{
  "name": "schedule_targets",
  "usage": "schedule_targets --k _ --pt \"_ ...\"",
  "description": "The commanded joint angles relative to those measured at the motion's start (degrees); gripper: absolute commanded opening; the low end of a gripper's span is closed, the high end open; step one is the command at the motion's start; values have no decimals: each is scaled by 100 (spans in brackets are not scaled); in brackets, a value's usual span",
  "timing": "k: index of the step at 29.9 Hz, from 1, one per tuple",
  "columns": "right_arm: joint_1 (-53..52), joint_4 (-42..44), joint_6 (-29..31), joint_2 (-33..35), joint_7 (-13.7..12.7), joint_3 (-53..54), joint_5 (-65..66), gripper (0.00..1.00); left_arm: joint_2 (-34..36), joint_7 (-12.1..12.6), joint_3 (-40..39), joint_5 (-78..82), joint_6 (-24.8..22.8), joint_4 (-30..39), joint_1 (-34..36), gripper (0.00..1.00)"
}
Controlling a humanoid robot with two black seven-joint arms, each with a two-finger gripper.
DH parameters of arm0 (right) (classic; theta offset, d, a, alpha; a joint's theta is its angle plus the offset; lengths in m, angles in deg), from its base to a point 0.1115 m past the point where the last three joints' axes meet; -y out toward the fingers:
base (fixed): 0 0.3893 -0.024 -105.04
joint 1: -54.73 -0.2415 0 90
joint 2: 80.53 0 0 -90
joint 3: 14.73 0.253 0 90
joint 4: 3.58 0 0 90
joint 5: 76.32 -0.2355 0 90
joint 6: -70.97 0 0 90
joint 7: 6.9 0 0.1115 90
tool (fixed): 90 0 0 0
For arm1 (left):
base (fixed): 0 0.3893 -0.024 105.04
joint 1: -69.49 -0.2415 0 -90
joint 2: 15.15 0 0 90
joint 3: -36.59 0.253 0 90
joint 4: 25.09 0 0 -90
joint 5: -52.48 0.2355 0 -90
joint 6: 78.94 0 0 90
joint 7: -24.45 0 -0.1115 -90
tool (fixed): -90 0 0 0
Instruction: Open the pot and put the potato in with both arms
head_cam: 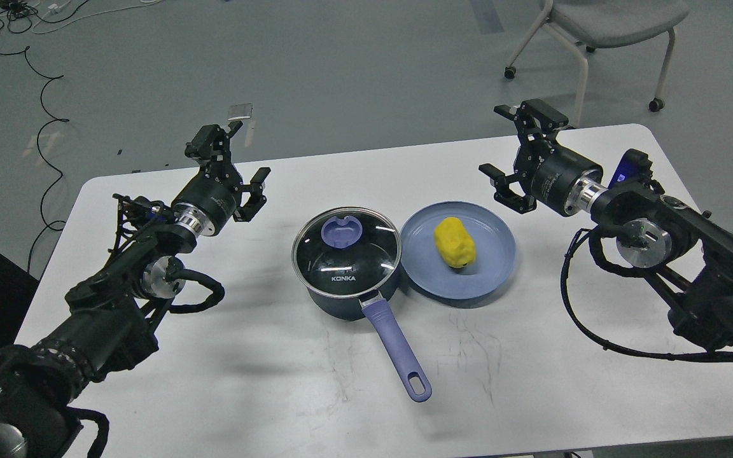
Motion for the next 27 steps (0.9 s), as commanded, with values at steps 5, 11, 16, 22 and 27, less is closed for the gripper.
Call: schedule_targets --k 5,11,16,22,27 --pt "-9 -114 7 -11 18 -2 1 100 9 -20 -13 0 50 -1 35 98" --pt "-17 -140 7 -2 26 7 1 100 115 -126 13 9 24 52 61 98" --pt "-79 -132 7 15 18 7 1 100 150 -135 66 27 -46 114 53 98" --pt "-88 -114 -2 76 26 59 1 100 308 -588 83 595 198 535 114 98" --pt "-70 -96 -11 208 44 112 -8 100 684 -588 92 3027 1216 1306 395 98"
